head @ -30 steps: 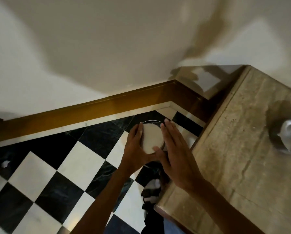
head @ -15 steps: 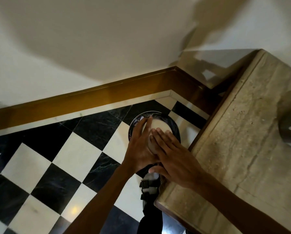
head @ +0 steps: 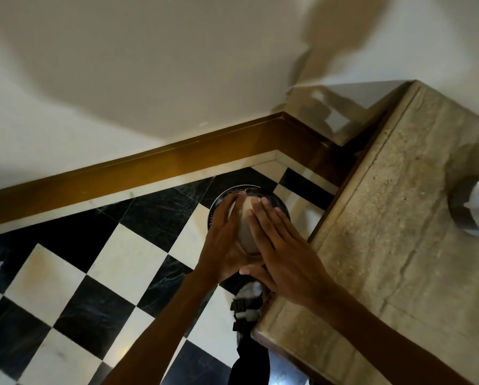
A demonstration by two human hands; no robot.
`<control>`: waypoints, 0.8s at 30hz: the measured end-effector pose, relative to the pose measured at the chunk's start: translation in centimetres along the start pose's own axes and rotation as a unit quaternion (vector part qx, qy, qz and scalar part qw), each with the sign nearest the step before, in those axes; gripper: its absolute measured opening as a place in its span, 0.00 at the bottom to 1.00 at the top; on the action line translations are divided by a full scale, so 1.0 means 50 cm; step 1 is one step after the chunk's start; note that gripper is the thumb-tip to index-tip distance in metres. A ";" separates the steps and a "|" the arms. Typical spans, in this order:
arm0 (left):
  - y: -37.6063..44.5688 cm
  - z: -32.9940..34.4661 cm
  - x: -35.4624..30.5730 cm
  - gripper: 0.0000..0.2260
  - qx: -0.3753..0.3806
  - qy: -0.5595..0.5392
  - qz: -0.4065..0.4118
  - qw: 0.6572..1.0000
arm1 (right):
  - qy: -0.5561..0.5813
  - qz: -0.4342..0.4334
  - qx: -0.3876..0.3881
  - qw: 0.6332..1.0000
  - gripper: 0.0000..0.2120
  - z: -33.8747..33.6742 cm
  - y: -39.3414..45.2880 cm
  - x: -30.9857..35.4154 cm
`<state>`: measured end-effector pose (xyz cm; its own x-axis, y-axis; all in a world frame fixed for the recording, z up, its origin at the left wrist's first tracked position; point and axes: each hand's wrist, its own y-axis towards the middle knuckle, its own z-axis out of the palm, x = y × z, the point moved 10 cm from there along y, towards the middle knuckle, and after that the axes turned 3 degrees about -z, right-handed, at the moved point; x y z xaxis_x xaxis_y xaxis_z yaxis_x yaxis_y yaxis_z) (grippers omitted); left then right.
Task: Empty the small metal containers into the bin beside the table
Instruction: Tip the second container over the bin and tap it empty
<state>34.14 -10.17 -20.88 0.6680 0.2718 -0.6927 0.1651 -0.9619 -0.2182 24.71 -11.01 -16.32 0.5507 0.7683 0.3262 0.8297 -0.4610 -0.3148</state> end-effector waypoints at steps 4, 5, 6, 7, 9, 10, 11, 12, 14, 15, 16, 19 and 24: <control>-0.002 0.010 -0.007 0.56 0.009 0.012 -0.008 1.000 | -0.003 -0.017 0.018 1.000 0.47 0.009 -0.010 0.005; -0.001 0.006 -0.010 0.56 -0.001 0.005 -0.015 1.000 | 0.007 0.002 0.002 1.000 0.46 -0.001 -0.011 0.000; 0.003 -0.005 -0.011 0.56 -0.016 -0.002 -0.020 1.000 | 0.014 0.013 -0.016 1.000 0.46 -0.013 -0.010 -0.003; 0.009 -0.009 -0.013 0.56 -0.019 -0.003 -0.018 1.000 | 0.014 0.014 -0.019 1.000 0.45 -0.020 -0.011 -0.002; 0.012 -0.011 -0.017 0.57 -0.012 0.026 -0.012 1.000 | 0.007 -0.016 0.013 1.000 0.45 -0.014 -0.018 0.006; 0.007 -0.010 -0.021 0.57 -0.005 0.031 -0.015 0.999 | 0.024 -0.016 0.020 0.999 0.44 -0.013 -0.025 0.005; 0.001 -0.013 -0.019 0.56 -0.005 0.022 -0.033 0.999 | 0.067 0.002 0.003 0.998 0.42 -0.023 -0.033 -0.003; -0.005 -0.023 -0.011 0.55 -0.021 -0.005 -0.067 0.998 | 0.138 0.036 -0.045 0.989 0.38 -0.047 -0.043 -0.020; -0.031 -0.041 0.012 0.48 -0.062 -0.112 -0.176 0.976 | 0.302 0.139 -0.167 0.928 0.30 -0.092 -0.091 -0.078; -0.053 -0.041 0.033 0.42 -0.082 -0.215 -0.258 0.938 | 0.368 0.184 -0.211 0.887 0.26 -0.099 -0.120 -0.108; -0.072 -0.028 0.040 0.34 -0.086 -0.337 -0.325 0.879 | 0.415 0.221 -0.241 0.849 0.23 -0.100 -0.150 -0.134; -0.106 0.034 -0.048 0.26 0.026 -0.590 -0.368 0.718 | 0.481 0.271 -0.235 0.800 0.24 -0.084 -0.228 -0.184; -0.177 0.145 -0.251 0.34 0.180 -0.675 -0.406 0.589 | 0.578 0.278 -0.152 0.752 0.20 -0.045 -0.341 -0.206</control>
<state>19.03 -4.85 -15.23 -0.7509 0.6491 -0.1218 -0.2951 -0.4948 -0.8173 5.09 -12.05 -12.29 0.3859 -0.3990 0.8318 0.3269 -0.7840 -0.5277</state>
